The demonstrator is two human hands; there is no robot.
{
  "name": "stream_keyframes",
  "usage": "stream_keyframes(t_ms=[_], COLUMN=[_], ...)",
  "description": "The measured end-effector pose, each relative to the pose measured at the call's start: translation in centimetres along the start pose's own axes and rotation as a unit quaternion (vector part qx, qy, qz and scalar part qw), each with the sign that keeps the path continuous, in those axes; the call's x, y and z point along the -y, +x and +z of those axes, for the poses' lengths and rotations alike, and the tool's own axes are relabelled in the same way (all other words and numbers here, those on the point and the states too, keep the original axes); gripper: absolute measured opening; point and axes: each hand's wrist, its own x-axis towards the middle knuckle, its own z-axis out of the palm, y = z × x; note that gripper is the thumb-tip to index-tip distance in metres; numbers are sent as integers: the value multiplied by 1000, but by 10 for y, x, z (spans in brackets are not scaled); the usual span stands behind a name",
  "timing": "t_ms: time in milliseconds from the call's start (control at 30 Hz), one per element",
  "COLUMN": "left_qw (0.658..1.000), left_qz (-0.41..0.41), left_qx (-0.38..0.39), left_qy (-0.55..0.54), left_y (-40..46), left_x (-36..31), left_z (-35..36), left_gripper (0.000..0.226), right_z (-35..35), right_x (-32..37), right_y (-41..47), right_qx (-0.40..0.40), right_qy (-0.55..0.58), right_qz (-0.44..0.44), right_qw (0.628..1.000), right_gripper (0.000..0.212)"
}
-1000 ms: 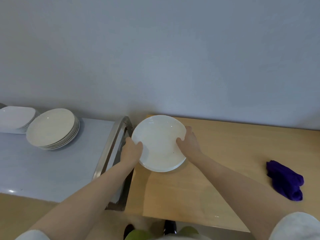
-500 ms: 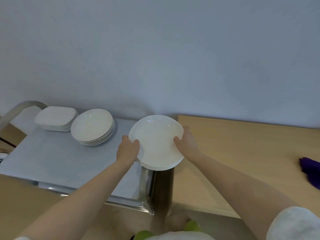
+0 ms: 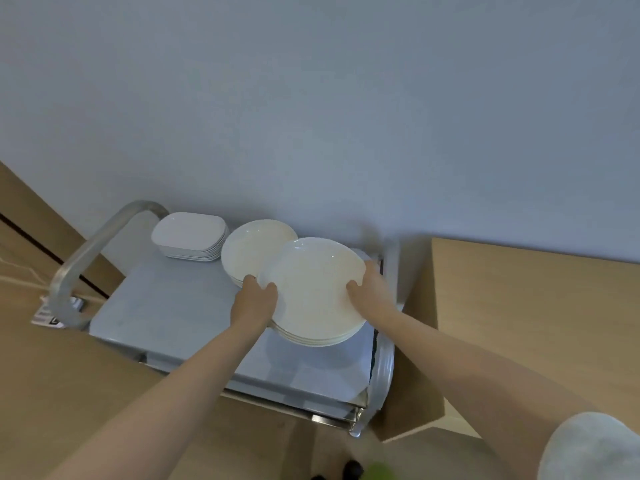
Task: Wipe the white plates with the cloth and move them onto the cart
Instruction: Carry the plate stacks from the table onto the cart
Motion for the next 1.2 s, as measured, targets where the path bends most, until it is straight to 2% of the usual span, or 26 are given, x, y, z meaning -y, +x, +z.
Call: stream_keyframes(t_ms=[467, 700, 900, 1200], left_qw=[998, 999, 997, 991], left_qz=[-62, -38, -9, 32], left_qx=[-30, 4, 45, 117], left_qy=[4, 14, 56, 64], left_y=[70, 129, 184, 240], left_x=[27, 29, 27, 21], left_z=[-41, -61, -80, -79], left_gripper=[40, 43, 42, 35], right_z=[64, 97, 129, 148], right_x=[54, 81, 100, 107], right_y=[43, 77, 105, 133], right_qx=[56, 21, -16, -62], right_qy=[-29, -19, 22, 7], right_qz=[-6, 14, 53, 116], right_qw=[998, 999, 998, 991], right_gripper=[58, 57, 47, 46])
